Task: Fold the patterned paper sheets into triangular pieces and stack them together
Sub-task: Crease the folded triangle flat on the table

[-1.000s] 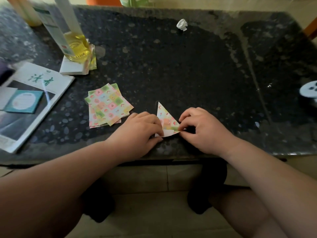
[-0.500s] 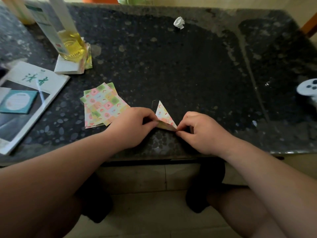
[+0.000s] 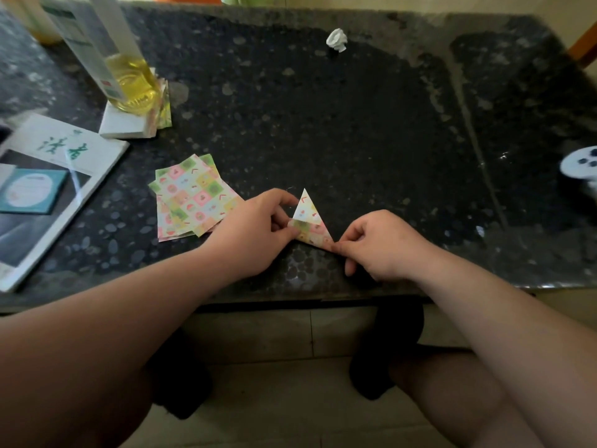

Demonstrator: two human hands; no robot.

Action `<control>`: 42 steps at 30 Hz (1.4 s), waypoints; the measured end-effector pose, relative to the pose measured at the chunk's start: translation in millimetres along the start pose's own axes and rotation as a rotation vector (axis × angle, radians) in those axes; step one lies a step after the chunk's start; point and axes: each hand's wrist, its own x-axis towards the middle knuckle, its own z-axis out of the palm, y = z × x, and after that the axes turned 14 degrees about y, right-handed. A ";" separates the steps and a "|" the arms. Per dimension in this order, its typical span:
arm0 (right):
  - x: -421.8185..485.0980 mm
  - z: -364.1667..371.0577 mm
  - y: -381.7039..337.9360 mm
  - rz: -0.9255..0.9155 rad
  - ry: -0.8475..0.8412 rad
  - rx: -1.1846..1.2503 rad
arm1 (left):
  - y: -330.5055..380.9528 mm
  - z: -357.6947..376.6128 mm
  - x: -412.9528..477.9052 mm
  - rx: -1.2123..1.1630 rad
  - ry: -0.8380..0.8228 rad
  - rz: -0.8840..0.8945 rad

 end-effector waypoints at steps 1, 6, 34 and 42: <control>-0.5 -0.8 -0.6 0.009 -0.002 0.000 | -0.7 -0.3 0.6 -0.002 -0.007 -0.006; -3.0 0.0 -2.5 0.031 0.017 0.017 | 6.0 -1.5 2.5 0.009 -0.021 -0.063; -4.2 7.3 -11.0 0.035 0.061 -0.098 | 17.2 36.3 -99.7 0.610 -0.151 0.547; -5.0 8.9 -10.4 0.025 0.078 -0.104 | 20.6 39.7 -87.8 0.674 -0.210 0.473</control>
